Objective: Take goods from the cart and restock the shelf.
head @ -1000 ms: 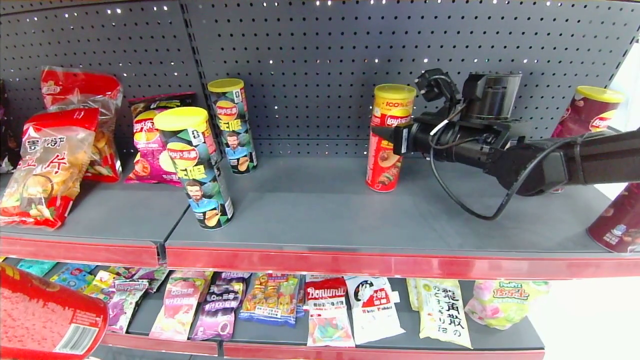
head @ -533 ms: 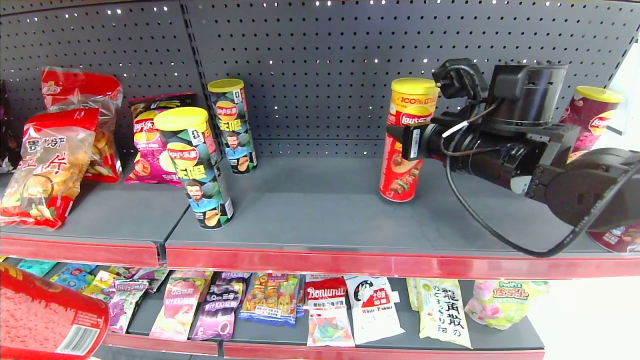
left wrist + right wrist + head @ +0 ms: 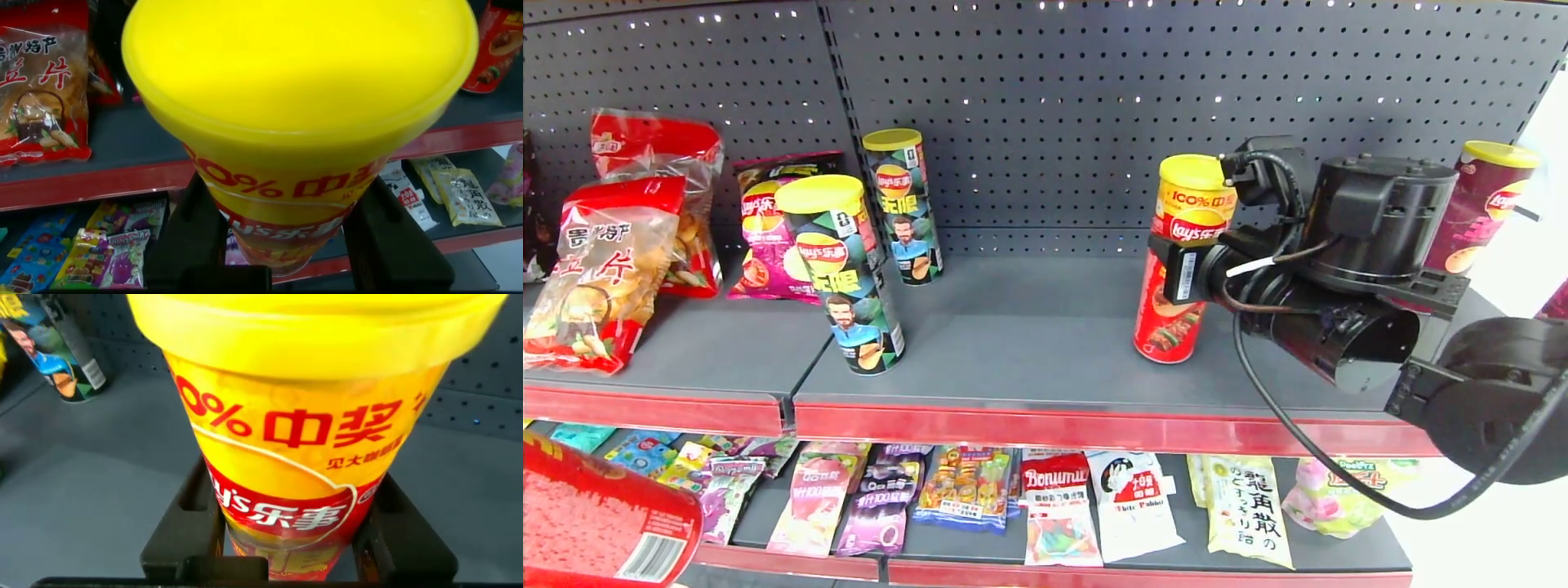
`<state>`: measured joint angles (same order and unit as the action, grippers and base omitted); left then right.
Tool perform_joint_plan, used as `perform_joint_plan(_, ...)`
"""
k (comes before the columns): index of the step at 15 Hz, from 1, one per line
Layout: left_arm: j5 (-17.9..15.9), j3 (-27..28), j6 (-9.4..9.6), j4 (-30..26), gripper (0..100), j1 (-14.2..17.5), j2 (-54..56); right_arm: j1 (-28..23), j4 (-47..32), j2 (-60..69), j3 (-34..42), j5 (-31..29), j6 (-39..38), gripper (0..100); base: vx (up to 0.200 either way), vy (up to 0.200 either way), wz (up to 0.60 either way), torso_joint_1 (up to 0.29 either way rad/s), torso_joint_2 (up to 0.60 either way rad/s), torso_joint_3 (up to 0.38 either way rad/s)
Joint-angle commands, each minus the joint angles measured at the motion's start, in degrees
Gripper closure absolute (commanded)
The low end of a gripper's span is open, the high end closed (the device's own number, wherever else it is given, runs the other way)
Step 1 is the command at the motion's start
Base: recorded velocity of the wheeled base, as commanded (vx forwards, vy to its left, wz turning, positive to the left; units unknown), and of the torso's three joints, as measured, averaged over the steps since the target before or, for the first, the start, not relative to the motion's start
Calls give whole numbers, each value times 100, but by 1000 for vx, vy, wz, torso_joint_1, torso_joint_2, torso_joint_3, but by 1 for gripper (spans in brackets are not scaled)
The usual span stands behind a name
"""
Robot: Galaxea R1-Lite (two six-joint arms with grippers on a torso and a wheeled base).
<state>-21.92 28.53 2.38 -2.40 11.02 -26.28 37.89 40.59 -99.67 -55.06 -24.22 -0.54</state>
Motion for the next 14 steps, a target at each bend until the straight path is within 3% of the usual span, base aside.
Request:
perform_joint_plan(1,-5,4,0,3,100,5,-8,105,-8,0,207,-100,-25,100,0,0,0,0,0,0)
perform_joint_plan(14,-5,-14,0,-6,100,-3,-17,535,-8,246,347,-337,-43,100,0,0,0,0,0,0)
